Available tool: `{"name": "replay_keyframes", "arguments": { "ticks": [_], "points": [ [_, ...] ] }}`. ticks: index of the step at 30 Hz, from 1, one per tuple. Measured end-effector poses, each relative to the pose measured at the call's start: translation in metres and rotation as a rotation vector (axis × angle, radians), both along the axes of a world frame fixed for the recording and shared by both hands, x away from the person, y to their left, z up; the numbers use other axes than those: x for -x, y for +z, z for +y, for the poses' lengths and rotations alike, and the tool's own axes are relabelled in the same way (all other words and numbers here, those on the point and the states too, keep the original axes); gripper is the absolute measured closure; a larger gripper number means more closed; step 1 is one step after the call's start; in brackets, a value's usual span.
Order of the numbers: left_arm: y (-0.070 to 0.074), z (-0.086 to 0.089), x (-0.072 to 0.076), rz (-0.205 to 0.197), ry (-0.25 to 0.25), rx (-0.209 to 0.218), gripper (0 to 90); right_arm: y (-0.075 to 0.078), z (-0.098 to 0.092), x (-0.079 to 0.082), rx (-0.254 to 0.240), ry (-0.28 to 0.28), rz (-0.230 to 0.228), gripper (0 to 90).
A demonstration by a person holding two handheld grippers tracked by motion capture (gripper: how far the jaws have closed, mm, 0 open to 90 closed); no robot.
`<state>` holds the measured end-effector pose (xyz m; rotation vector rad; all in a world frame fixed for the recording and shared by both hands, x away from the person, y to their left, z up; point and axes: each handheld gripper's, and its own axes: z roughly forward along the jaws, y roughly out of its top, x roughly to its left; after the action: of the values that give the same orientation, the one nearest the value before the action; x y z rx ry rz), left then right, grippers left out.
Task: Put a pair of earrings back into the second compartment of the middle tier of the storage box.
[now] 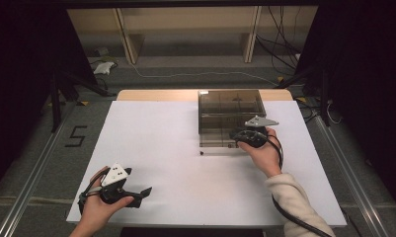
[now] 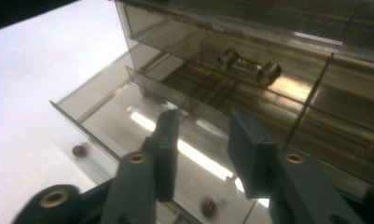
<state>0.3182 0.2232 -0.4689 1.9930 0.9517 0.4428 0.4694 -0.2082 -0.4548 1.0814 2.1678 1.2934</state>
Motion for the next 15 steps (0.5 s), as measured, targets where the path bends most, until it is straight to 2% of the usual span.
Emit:
{"name": "replay_keyframes", "arguments": {
  "ticks": [2, 7, 10, 15],
  "points": [
    [0.000, 0.000, 0.000, 0.000, 0.000, -0.001, 0.5, 0.002, 0.003, 0.002, -0.021, 0.024, 0.008, 53.7],
    [0.000, 0.000, 0.000, -0.002, 0.003, 0.002, 0.5, 0.003, 0.017, 0.012, -0.037, 0.089, 0.000, 40.1],
    [0.000, 0.000, 0.000, -0.002, 0.004, 0.005, 0.5, 0.006, 0.031, 0.019, -0.029, 0.150, -0.016, 38.3],
    [0.000, 0.000, 0.000, -0.003, 0.003, 0.005, 0.5, 0.006, 0.053, 0.031, -0.031, 0.239, -0.010, 39.3]
  ]
}}
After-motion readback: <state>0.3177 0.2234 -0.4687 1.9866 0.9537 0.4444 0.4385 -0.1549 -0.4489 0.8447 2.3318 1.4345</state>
